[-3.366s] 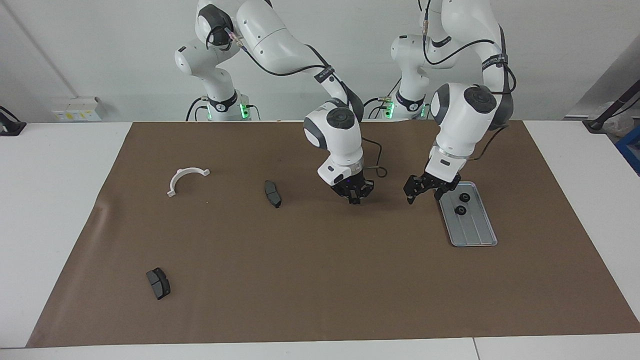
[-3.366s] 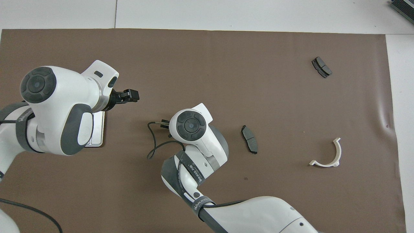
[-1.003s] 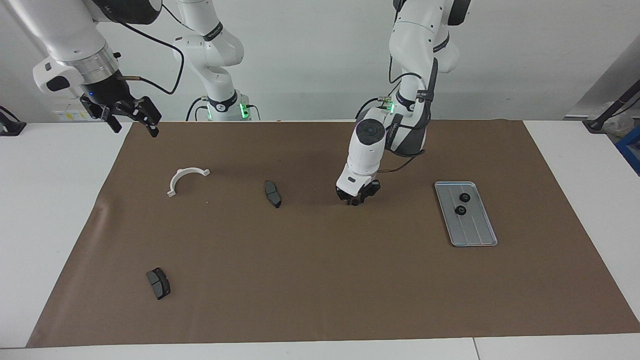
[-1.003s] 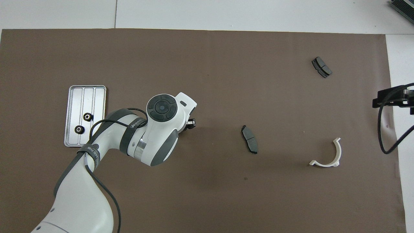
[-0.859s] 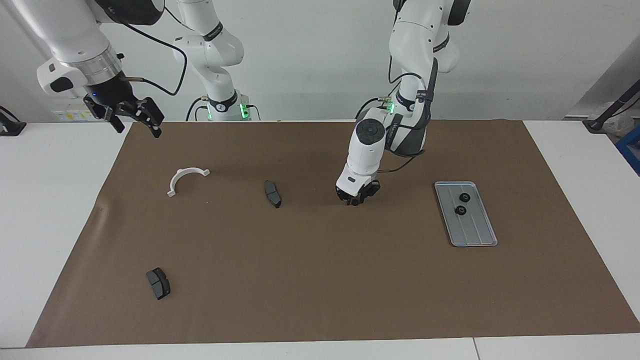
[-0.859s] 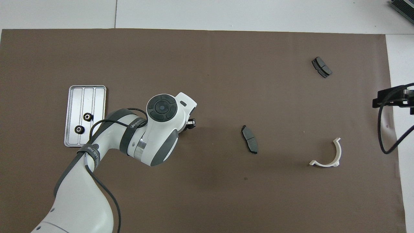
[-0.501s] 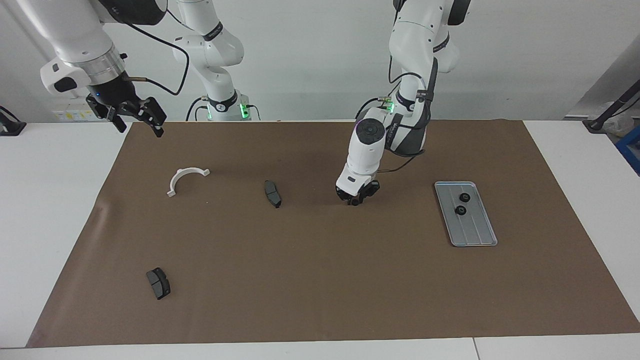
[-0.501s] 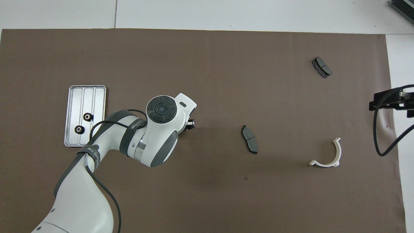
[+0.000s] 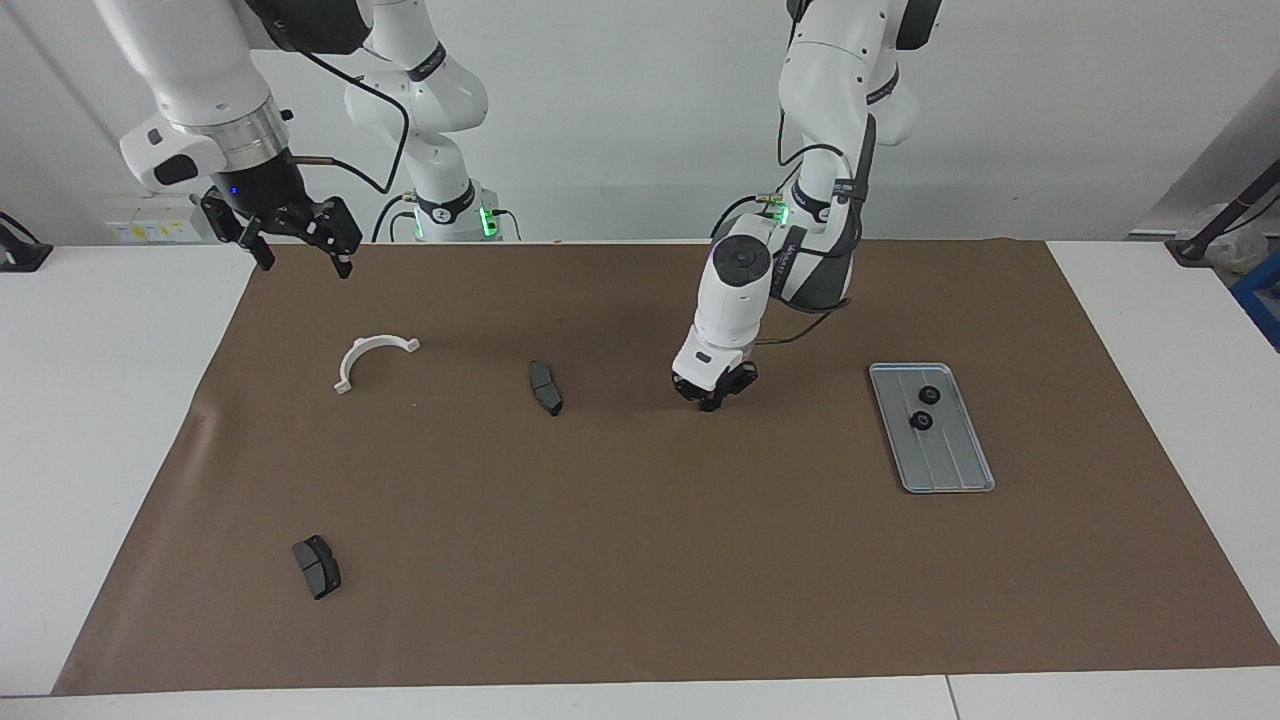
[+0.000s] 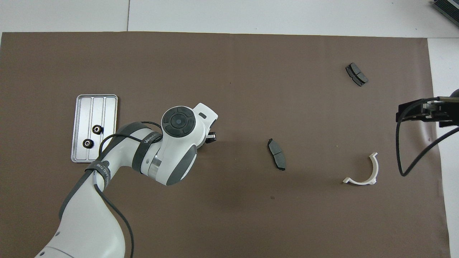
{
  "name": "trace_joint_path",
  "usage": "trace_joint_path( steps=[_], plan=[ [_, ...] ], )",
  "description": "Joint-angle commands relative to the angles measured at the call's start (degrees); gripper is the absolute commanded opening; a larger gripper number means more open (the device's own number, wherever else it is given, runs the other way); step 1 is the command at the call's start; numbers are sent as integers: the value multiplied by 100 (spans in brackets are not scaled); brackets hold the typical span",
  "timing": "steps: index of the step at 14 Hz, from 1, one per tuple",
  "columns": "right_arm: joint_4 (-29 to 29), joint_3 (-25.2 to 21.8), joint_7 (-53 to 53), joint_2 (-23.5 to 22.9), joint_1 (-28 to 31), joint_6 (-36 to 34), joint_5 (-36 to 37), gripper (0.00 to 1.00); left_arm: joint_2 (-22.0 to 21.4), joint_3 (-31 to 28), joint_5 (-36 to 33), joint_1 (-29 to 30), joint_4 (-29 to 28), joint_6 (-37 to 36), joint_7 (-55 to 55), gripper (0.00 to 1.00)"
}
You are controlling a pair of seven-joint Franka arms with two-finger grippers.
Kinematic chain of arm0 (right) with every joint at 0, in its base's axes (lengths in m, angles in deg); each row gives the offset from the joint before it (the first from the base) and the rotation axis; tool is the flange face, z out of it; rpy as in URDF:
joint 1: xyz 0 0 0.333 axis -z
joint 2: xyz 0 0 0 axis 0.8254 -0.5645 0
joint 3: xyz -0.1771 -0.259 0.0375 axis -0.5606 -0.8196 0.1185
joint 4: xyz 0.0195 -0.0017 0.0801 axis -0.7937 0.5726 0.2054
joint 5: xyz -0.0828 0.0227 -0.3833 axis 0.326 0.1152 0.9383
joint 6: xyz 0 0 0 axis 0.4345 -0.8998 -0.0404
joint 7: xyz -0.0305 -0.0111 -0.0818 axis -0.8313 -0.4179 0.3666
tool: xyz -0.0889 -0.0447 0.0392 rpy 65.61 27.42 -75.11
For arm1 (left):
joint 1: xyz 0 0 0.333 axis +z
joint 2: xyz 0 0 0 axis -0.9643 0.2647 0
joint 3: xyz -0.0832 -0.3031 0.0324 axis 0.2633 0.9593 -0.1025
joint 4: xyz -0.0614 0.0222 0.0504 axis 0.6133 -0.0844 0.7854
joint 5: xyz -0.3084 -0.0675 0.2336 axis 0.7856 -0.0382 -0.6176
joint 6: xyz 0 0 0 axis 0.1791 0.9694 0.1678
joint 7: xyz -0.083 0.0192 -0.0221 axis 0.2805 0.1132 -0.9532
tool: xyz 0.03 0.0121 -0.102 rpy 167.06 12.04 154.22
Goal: Pick bearing gear from pile to tray
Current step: 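Carry the third bearing with the left gripper to the tray, then lower the third bearing onto the tray and open the left gripper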
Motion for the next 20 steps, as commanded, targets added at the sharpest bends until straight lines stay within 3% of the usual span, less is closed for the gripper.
trace_joint_path(
  steps=[1, 4, 7, 12, 17, 20],
  plan=[
    [98, 40, -296, 128, 49, -6, 148, 100, -173, -68, -106, -79, -198, 121, -33, 19],
    [-9, 23, -324, 84, 110, -201, 43, 100, -182, -112, -106, 43, 21, -11, -7, 17],
    [149, -13, -45, 163, 119, -174, -53, 100, -278, -121, -106, 578, 548, -581, 81, 17],
    [158, -30, -26, 163, 110, -122, -151, 100, -621, -112, -97, 1878, 620, -1127, 1844, 17],
    [158, -22, -17, 163, 110, -113, -142, 100, -779, -121, -88, 2864, 147, -831, 3745, 19],
    [158, -21, -25, 163, 110, -113, -142, 100, -902, -121, -88, 3005, -617, 345, 3790, 21]
  ],
)
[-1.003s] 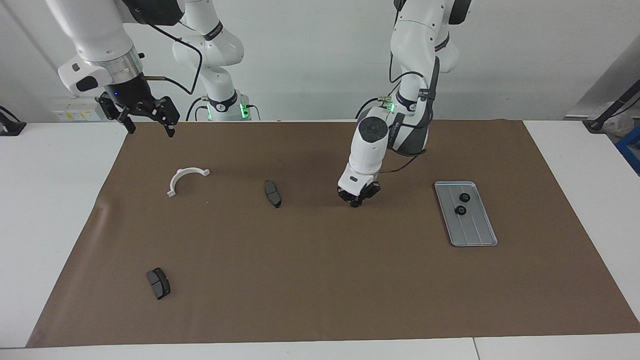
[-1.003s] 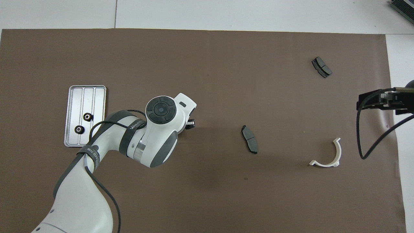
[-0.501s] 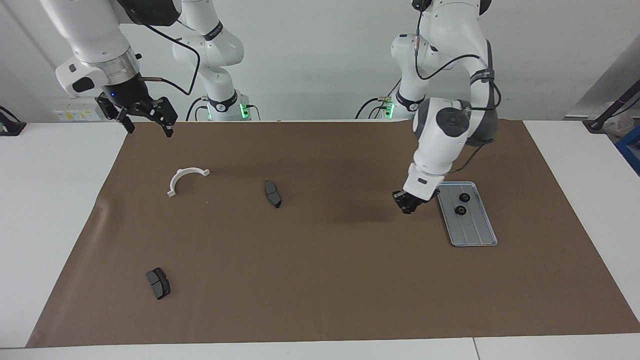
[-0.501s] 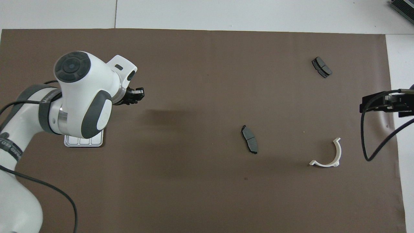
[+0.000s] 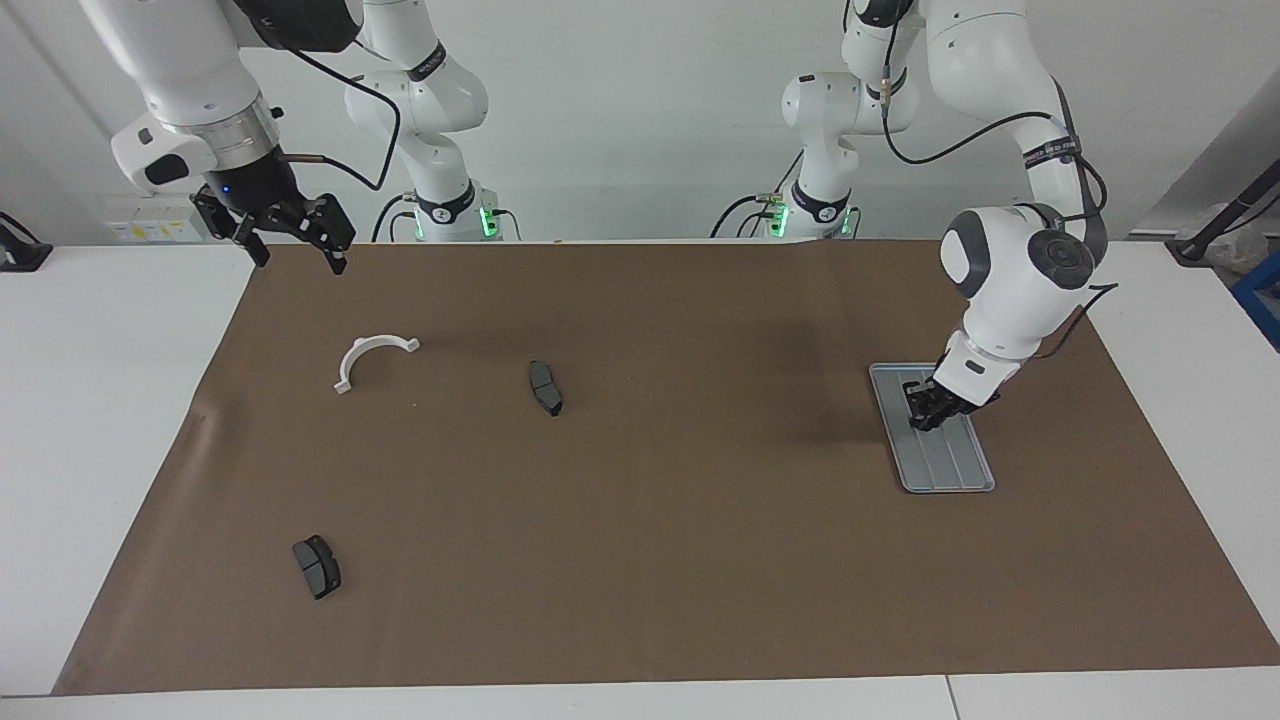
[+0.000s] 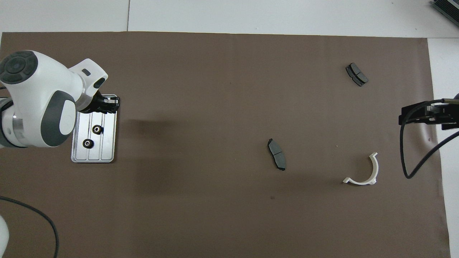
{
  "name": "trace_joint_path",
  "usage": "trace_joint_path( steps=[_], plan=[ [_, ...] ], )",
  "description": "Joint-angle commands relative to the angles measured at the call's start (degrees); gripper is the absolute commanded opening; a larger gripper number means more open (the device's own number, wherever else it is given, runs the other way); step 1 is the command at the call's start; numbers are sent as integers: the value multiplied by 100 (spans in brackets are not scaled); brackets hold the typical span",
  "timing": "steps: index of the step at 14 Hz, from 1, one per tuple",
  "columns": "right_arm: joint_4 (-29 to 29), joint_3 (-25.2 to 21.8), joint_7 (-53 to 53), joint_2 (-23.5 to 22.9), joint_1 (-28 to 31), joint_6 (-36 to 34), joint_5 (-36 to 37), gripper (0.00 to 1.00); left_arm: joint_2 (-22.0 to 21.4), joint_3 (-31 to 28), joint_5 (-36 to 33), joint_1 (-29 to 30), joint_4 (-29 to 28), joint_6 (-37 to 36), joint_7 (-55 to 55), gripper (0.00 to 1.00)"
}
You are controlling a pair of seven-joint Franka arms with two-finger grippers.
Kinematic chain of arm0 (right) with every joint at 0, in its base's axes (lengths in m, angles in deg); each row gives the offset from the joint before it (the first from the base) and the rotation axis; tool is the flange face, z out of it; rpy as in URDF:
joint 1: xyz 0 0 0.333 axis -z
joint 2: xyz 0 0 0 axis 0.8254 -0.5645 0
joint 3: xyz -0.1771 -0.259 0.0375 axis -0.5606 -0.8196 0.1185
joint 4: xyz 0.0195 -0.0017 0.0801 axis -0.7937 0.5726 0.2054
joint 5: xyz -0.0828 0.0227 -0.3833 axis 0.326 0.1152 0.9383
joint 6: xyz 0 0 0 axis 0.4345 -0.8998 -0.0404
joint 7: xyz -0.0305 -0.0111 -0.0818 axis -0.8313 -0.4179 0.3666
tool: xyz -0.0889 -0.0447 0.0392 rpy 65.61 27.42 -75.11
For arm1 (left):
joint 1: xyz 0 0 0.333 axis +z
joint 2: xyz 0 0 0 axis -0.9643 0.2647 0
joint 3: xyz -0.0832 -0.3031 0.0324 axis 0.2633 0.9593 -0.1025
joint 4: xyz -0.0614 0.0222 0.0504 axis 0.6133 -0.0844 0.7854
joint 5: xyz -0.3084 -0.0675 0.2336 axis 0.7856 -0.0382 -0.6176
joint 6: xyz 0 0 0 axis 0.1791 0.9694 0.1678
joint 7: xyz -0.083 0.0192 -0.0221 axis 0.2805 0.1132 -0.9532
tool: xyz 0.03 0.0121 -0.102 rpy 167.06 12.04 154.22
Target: Pick bearing gear from pile to tray
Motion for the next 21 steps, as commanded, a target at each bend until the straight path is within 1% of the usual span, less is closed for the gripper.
trace_joint_path(
  steps=[1, 2, 3, 4, 5, 6, 7, 8, 9, 10, 13, 15, 16, 17, 19, 20, 21],
  plan=[
    [166, 17, 64, 153, 49, 39, -98, 100, -291, 69, -66, 52, -750, 818, 37, 21],
    [166, 17, 38, 153, 40, 13, -98, 100, -282, 69, -66, 44, -768, 837, 37, 23],
    [114, 17, 29, 135, 32, -66, -90, 100, -282, 69, -66, 26, -769, 837, 20, 28],
    [44, 17, 20, 92, 31, -171, -90, 100, -282, 69, -66, 17, -769, 829, 19, 42],
    [34, 17, 20, 91, 40, -198, -98, 100, -282, 69, -66, 9, -760, 820, 19, 61],
    [95, 17, 20, 109, 49, -207, -98, 100, -273, 69, -66, 0, -708, 776, 19, 77],
    [130, 17, 20, 135, 40, -216, -98, 100, -264, 69, -66, -18, -664, 750, 19, 83],
    [139, 17, 29, 135, 14, -216, -72, 100, -264, 69, -66, -18, -576, 697, 11, 87],
    [122, 26, 12, 135, -4, -207, -2, 100, -273, 69, -66, -18, -453, 505, 11, 89],
    [131, 26, 20, 135, -4, -181, 7, 100, -273, 69, -66, -18, -191, 155, 11, 89],
    [148, 26, 29, 135, -21, -146, -2, 100, -255, 69, -49, 0, 1064, -1609, 2, 89],
    [148, 26, 20, 135, -13, -163, -2, 100, -185, 78, -40, 35, 1978, -2760, 2, 91],
    [148, 26, 20, 144, 14, -155, -10, 100, -142, 69, -40, 44, 2365, -3254, 2, 92],
    [157, 26, 29, 144, 31, -146, -19, 100, -115, 69, -40, 52, 2621, -3693, 2, 94],
    [148, 35, 46, 144, 23, -154, -37, 100, -124, 43, -40, 52, 3166, -4380, 2, 97],
    [157, 35, 46, 144, 23, -163, -37, 100, -124, 17, -40, 52, 3360, -4636, 2, 98],
    [157, 35, 55, 144, 31, -155, -54, 100, -132, 16, -40, 52, 3441, -4725, 2, 100]
  ],
)
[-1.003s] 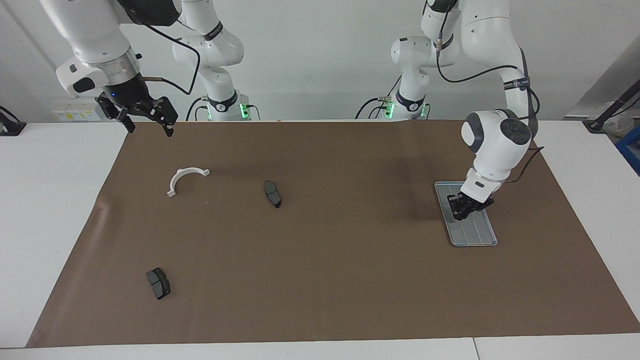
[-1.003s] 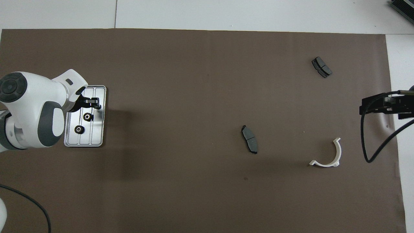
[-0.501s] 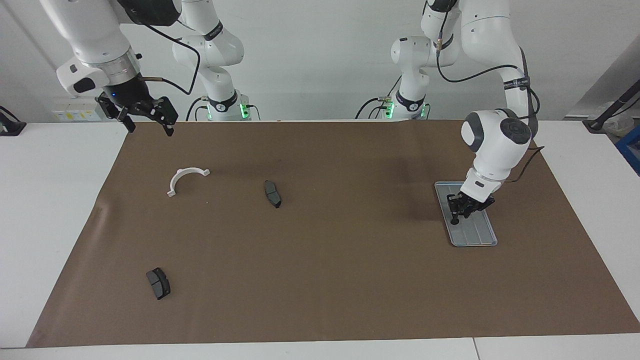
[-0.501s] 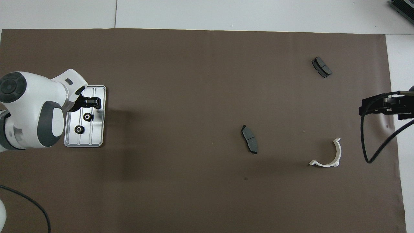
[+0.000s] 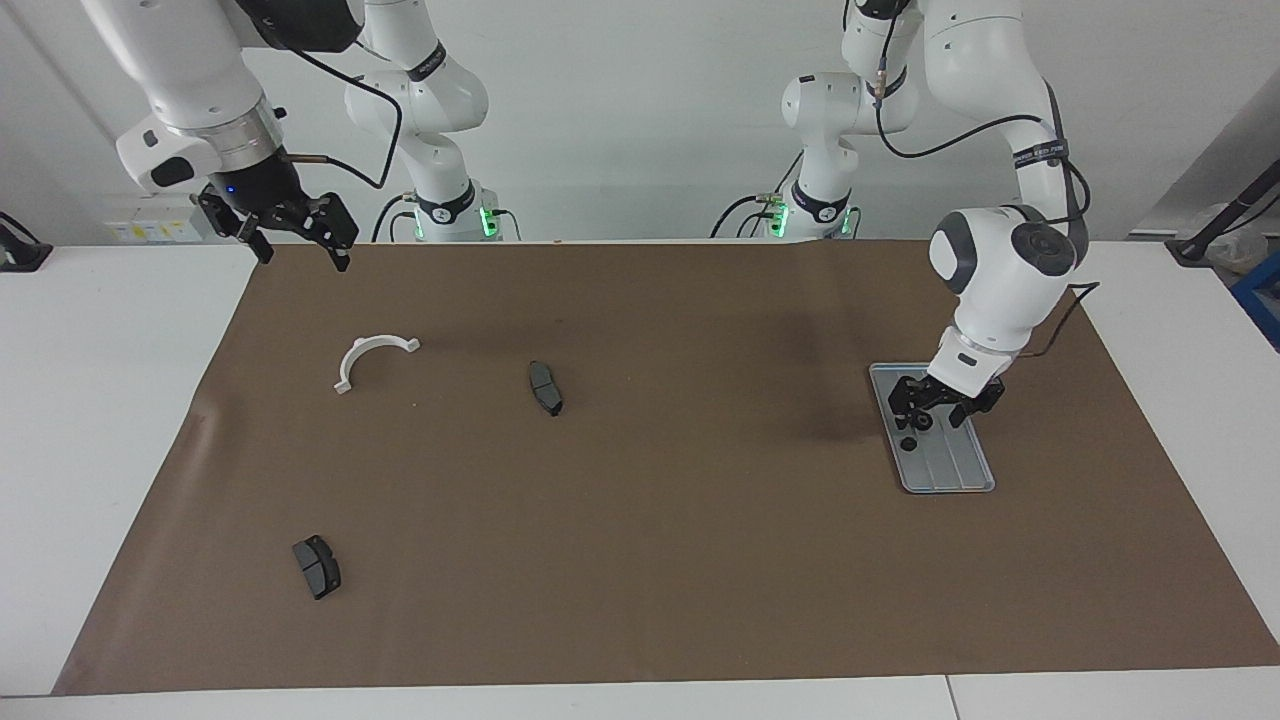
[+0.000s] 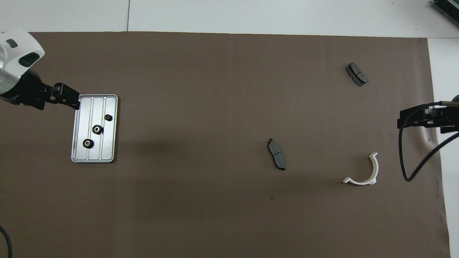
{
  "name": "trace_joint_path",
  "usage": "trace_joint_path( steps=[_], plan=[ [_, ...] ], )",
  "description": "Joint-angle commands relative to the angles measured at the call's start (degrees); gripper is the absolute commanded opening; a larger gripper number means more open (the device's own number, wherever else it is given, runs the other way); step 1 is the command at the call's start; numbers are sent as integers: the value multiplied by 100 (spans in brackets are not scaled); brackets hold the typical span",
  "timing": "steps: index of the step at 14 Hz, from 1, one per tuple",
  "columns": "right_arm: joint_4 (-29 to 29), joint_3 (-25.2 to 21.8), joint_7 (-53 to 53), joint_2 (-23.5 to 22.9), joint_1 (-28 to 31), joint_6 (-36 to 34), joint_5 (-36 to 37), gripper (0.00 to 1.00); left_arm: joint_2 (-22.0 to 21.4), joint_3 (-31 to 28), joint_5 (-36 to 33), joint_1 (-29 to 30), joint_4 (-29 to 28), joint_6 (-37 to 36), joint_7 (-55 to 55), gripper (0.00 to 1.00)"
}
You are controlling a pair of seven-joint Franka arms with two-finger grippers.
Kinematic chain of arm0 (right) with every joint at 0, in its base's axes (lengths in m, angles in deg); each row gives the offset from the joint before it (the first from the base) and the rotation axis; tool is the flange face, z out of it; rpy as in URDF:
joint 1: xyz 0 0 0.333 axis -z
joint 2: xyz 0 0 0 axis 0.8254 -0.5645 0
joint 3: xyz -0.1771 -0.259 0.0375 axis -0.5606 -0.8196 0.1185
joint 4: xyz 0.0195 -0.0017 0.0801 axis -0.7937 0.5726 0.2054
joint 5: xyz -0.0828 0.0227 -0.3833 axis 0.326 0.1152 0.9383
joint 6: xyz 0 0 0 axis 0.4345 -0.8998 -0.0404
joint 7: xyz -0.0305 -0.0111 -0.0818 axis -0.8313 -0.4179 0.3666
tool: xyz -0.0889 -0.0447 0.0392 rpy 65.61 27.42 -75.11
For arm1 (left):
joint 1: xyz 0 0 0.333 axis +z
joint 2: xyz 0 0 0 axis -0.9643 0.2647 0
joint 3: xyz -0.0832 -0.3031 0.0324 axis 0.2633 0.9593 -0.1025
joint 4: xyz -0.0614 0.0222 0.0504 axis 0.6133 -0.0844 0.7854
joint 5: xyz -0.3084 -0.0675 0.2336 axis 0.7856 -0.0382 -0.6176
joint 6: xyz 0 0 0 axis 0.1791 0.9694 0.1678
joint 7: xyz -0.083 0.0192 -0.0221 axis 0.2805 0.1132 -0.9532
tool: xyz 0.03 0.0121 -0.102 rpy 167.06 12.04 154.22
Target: Pick bearing gear from pile to tray
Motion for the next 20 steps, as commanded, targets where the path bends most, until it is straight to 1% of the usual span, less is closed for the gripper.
trace_joint_path(
  steps=[1, 4, 5, 9, 12, 16, 20],
  plan=[
    [153, 29, 55, 144, 57, 2, -73, 100, 135, 2, -57, 50, 436, -406, 1, 100],
    [161, 29, 73, 144, 57, 2, -82, 100, 82, 11, -84, 50, 436, -564, 10, 100],
    [188, 29, 73, 152, 66, 11, -91, 100, 3, 2, -93, 50, 436, -573, 36, 100],
    [205, 20, 82, 161, 66, 11, -91, 100, -41, -16, -110, 374, 427, -564, 624, 100],
    [197, 20, 90, 161, 57, 11, -100, 100, -50, 11, -110, 489, 427, -556, 634, 100],
    [205, 20, 108, 161, 66, 20, -100, 100, -278, 98, -84, 402, 340, -29, 625, 100],
    [206, 20, 301, 161, 49, 20, -100, 100, -296, 107, -93, 401, 322, 112, 607, 100]
  ],
)
